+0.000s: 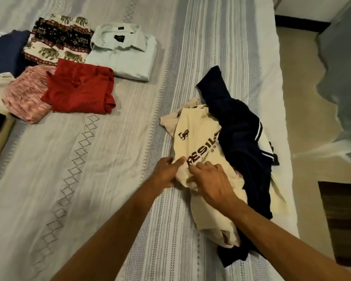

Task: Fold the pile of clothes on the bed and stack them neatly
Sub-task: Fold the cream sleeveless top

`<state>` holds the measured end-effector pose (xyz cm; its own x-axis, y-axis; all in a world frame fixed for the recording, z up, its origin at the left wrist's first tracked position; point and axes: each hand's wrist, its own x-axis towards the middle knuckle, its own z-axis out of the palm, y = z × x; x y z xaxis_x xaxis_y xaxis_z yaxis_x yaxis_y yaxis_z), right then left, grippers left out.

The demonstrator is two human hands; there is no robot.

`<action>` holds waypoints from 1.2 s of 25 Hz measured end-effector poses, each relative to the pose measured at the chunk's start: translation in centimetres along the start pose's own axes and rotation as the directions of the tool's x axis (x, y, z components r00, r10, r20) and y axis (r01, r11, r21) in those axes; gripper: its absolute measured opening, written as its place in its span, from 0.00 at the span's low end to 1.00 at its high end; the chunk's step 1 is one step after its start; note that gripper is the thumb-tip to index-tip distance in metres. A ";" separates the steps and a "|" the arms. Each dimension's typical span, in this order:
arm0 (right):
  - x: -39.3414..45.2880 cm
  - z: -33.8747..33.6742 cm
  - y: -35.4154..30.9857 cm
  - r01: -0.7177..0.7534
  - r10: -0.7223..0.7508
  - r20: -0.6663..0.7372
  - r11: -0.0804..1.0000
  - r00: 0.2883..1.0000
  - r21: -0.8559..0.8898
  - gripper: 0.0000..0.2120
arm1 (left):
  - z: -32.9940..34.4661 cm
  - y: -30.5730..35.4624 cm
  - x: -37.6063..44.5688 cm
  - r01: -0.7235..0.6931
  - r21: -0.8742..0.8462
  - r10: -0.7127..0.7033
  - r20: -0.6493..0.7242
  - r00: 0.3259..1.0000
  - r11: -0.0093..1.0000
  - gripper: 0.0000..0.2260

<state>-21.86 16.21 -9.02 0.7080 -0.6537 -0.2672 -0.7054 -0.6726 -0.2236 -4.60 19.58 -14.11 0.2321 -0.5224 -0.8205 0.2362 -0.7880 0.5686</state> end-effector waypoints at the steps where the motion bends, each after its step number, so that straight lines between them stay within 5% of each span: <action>1: -0.8 -0.8 -0.4 0.061 -0.059 -0.071 0.998 0.996 0.019 0.08 | 0.7 0.3 -0.6 0.018 -0.117 -0.017 0.013 1.000 0.993 0.18; 4: -2.7 -4.6 1.0 0.109 -0.056 -0.227 0.967 0.972 0.228 0.03 | 1.5 3.6 -3.5 -0.216 -0.249 0.214 -0.035 0.976 0.944 0.11; 6: -3.5 -8.8 2.2 0.137 -0.052 -0.228 0.918 0.972 0.372 0.04 | 0.7 8.5 -8.3 -0.450 -0.187 0.443 -0.081 0.893 0.873 0.08; 9: -4.5 -16.4 1.8 0.198 -0.105 -0.215 0.856 0.971 0.478 0.06 | -0.6 16.6 -17.8 -0.646 -0.060 0.646 0.164 0.746 0.761 0.09; 11: -5.3 -23.3 0.7 0.240 -0.058 -0.349 0.828 0.935 0.507 0.06 | -1.9 22.4 -25.3 -0.754 0.169 0.671 0.363 0.647 0.635 0.09; 13: -6.6 -31.7 0.0 0.256 0.021 -0.442 0.791 0.897 0.556 0.21 | -3.3 28.2 -33.8 -0.822 0.387 0.634 0.523 0.569 0.418 0.08; 15: -8.0 -40.0 -1.4 0.322 -0.118 -0.367 0.757 0.923 0.569 0.34 | -4.4 32.9 -42.4 -0.810 0.527 0.595 0.574 0.563 0.257 0.09; 18: -11.5 -49.4 -5.5 0.333 -0.410 -0.097 0.554 0.907 0.763 0.23 | -5.9 37.9 -54.2 -0.768 0.620 0.554 0.587 0.590 0.160 0.08; 22: -16.5 -57.8 -11.7 0.358 -0.599 -0.082 0.357 0.796 0.863 0.30 | -8.1 39.2 -66.0 -0.712 0.692 0.593 0.525 0.610 0.121 0.09; 24: -17.4 -60.0 -14.1 0.432 -0.639 -0.011 0.507 0.769 0.746 0.22 | -8.8 38.6 -69.2 -0.688 0.720 0.602 0.513 0.612 0.085 0.10; 27: -16.8 -61.4 -15.5 0.519 -0.559 0.124 0.816 0.820 0.253 0.17 | -10.3 36.5 -72.7 -0.591 0.806 0.593 0.461 0.660 0.030 0.10; 30: -15.6 -61.9 -14.3 0.459 -0.455 0.103 0.888 0.885 -0.023 0.12 | -13.1 33.6 -74.7 -0.459 0.885 0.544 0.349 0.763 0.077 0.11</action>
<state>-20.77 14.60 56.36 0.9436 -0.2370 -0.2311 -0.3008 -0.9054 -0.2995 -1.63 36.39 67.11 -0.0236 -0.9409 -0.3377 -0.9234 -0.1089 0.3680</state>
